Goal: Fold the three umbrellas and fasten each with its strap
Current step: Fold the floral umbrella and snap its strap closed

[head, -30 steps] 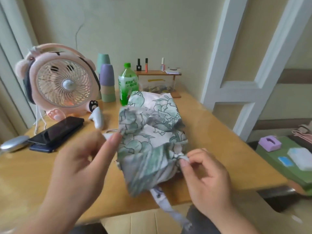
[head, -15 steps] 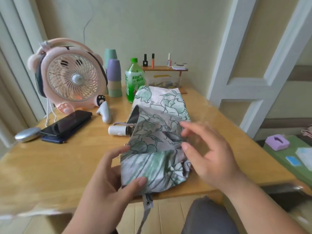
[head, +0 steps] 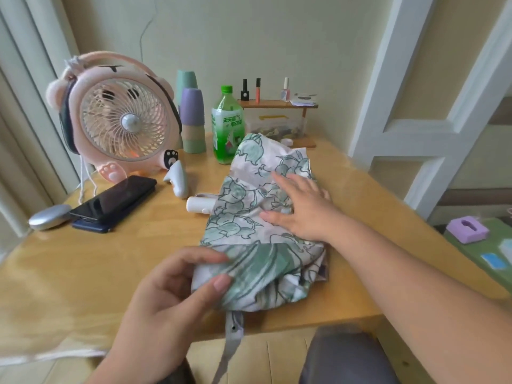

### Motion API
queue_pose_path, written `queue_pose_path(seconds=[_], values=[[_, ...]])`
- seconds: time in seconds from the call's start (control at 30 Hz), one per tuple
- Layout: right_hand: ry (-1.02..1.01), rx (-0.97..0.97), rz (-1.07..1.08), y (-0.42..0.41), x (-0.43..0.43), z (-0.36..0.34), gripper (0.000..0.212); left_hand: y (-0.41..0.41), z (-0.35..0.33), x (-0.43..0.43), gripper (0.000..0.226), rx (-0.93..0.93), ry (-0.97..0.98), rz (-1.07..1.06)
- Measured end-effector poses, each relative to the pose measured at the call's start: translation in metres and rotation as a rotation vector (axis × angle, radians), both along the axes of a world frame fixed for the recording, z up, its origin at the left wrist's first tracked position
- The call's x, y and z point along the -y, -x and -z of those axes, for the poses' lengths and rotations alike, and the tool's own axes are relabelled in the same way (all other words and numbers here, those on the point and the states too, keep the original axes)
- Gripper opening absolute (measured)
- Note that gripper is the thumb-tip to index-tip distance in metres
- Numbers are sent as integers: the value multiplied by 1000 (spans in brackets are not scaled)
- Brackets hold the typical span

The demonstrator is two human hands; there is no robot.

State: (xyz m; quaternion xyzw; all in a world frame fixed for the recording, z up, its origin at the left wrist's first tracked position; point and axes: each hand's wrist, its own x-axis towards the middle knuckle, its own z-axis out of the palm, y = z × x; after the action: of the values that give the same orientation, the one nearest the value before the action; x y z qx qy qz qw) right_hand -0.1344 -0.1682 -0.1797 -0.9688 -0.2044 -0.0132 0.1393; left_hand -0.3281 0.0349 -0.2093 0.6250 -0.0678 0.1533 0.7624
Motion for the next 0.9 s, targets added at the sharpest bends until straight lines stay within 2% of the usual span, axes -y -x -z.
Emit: queue_pose_path(seconds=[0.07,0.1,0.17,0.2,0.23,0.3,0.37,0.43,0.53,0.63,0.7,0.83,0.9], values=[[-349,82,-4,14,10,-9,94,-13,-8,-2,59,-25,115,41],[-521,158,-8,26,17,-13,85,-18,-12,-4,59,-35,184,88],[-727,357,-77,53,33,-15,47,-26,-20,-5,59,-43,312,199],[-772,401,-121,66,42,-14,26,-28,-22,-6,58,-43,351,246],[-812,342,-159,81,50,-13,16,-29,-22,-7,57,-46,373,286],[-841,94,-213,111,58,-8,22,-31,-21,-7,55,-41,393,346],[-823,-71,-224,130,57,-1,30,-30,-20,-3,53,-17,380,380],[-799,-118,-175,140,49,4,32,-30,-20,4,54,9,335,381],[-855,-134,-46,143,41,7,23,-27,-23,12,57,30,245,332],[-859,-139,-92,142,40,6,20,-24,-28,15,58,57,173,260],[-1005,-128,-104,143,42,9,19,-23,-29,13,55,95,140,185],[-1502,-203,-123,149,51,25,38,-25,-24,5,33,156,201,-27],[-1586,-168,-50,150,55,33,44,-24,-21,2,32,154,198,-61]])
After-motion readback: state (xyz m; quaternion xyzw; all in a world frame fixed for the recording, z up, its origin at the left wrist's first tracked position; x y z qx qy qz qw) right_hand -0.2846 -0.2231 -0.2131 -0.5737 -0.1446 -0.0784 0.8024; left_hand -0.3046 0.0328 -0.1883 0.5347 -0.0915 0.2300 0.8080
